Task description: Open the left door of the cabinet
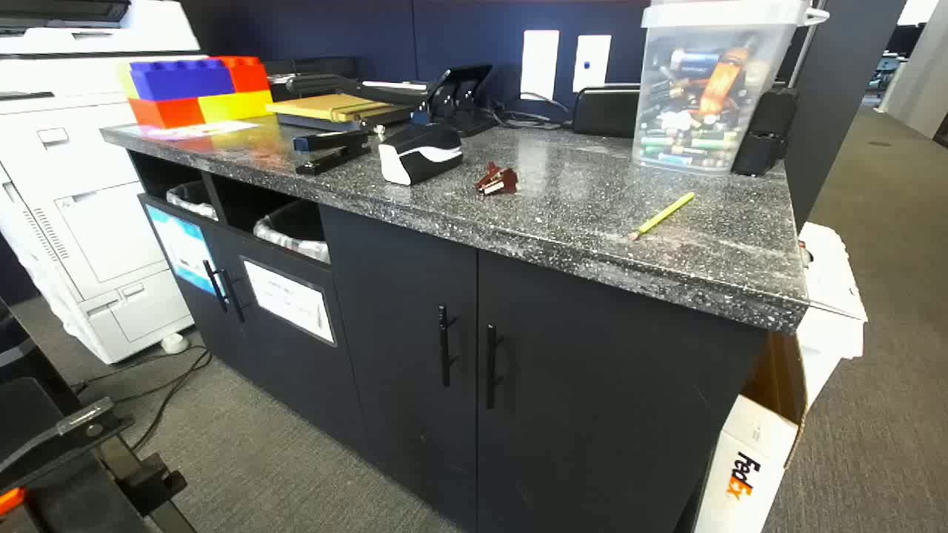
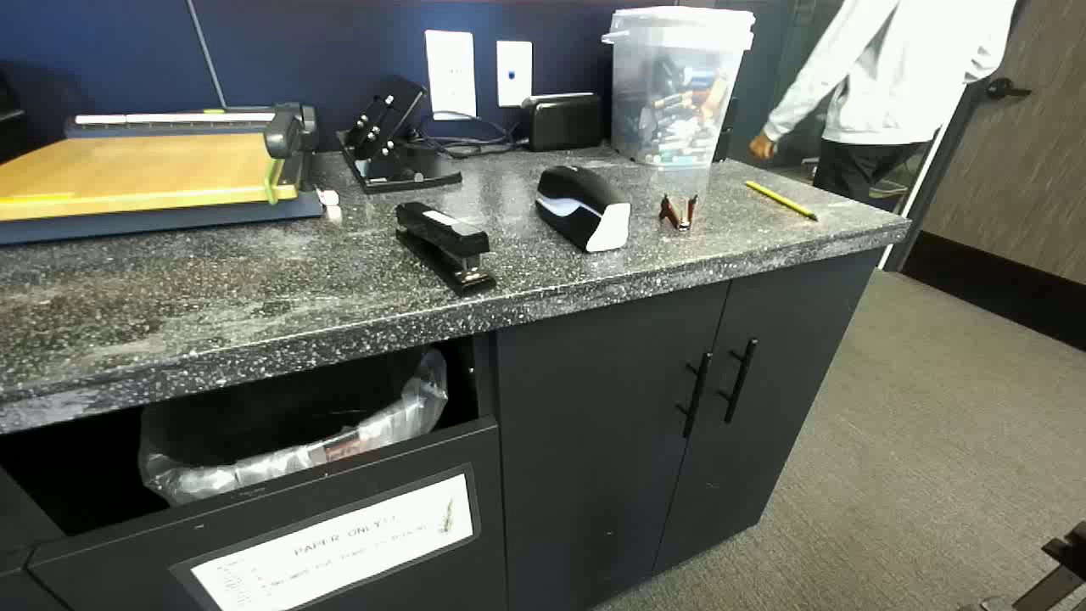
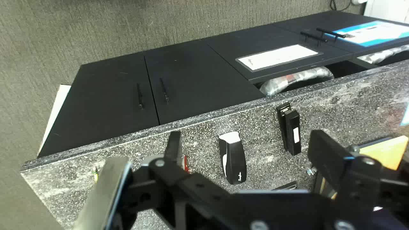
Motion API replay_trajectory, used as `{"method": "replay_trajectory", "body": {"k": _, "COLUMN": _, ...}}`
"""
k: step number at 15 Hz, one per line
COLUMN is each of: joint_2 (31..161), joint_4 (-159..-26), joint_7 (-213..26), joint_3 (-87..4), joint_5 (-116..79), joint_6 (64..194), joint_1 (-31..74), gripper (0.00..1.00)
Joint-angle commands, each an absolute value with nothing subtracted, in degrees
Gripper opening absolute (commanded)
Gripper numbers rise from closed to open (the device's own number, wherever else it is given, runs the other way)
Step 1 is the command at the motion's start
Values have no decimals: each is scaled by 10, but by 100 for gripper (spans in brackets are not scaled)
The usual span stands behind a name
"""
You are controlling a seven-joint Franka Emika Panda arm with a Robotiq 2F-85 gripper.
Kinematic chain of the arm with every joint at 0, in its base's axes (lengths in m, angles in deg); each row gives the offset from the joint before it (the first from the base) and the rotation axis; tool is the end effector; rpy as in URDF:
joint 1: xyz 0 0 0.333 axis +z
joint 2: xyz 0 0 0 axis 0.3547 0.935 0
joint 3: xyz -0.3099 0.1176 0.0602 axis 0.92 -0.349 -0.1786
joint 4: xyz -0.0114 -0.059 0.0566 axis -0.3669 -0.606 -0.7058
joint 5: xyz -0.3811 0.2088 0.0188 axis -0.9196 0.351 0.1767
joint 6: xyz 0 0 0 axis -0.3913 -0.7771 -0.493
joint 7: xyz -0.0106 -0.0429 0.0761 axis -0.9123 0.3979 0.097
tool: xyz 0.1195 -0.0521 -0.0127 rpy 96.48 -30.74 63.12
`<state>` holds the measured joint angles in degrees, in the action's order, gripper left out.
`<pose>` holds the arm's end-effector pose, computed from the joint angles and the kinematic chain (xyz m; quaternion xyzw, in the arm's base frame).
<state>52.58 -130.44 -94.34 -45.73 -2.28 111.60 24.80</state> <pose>0.4693 0.0501 0.5495 -0.9852 0.0542 -0.1095 0.1201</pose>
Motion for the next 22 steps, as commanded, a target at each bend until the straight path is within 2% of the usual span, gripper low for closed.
{"method": "replay_trajectory", "body": {"k": 1, "joint_2": 526, "joint_4": -1303, "joint_7": -941, "joint_3": -463, "joint_5": -20, "joint_6": 1114, "joint_1": 241, "gripper": 100}}
{"method": "replay_trajectory", "body": {"k": 8, "joint_2": 525, "joint_4": -1302, "joint_7": -941, "joint_3": -463, "joint_5": -20, "joint_6": 1114, "joint_1": 241, "gripper": 100}}
{"method": "replay_trajectory", "body": {"k": 11, "joint_2": 569, "joint_4": -1306, "joint_7": -951, "joint_3": -476, "joint_5": -26, "joint_6": 1150, "joint_1": 242, "gripper": 100}}
{"method": "replay_trajectory", "body": {"k": 19, "joint_2": 728, "joint_4": -1383, "joint_7": -967, "joint_3": -504, "joint_5": -57, "joint_6": 1349, "joint_1": 241, "gripper": 100}}
{"method": "replay_trajectory", "body": {"k": 22, "joint_2": 824, "joint_4": -1372, "joint_7": -1000, "joint_3": -503, "joint_5": -94, "joint_6": 1427, "joint_1": 241, "gripper": 100}}
